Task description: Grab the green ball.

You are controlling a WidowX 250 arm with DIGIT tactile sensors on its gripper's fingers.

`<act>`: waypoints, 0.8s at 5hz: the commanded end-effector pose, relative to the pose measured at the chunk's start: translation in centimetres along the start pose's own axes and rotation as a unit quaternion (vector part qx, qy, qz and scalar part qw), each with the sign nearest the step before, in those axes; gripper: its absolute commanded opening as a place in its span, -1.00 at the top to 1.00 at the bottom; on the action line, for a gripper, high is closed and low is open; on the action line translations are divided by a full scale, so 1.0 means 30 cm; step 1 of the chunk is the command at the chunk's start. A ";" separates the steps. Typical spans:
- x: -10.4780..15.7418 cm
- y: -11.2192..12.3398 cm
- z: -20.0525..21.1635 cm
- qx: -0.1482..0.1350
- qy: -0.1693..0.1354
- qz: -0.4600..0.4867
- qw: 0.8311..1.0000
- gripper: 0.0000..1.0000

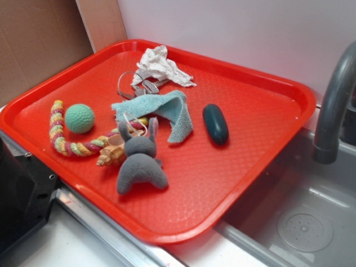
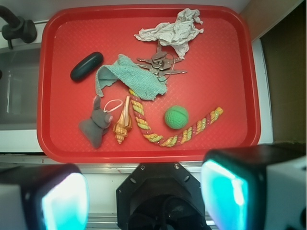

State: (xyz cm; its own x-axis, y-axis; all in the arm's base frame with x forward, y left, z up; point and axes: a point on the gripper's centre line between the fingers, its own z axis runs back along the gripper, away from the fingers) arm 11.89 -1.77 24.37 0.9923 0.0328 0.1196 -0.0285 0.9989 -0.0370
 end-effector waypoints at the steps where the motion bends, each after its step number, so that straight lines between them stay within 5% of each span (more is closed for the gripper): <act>1: 0.000 0.000 0.000 0.000 0.000 0.000 1.000 -1.00; 2: 0.117 0.119 -0.178 0.055 0.027 -0.062 0.996 -1.00; 4: 0.206 0.271 -0.457 0.035 -0.023 -0.169 0.985 -1.00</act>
State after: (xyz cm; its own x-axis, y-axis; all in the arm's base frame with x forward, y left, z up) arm 18.68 6.23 10.37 0.9417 -0.3083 0.1349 0.3023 0.9511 0.0634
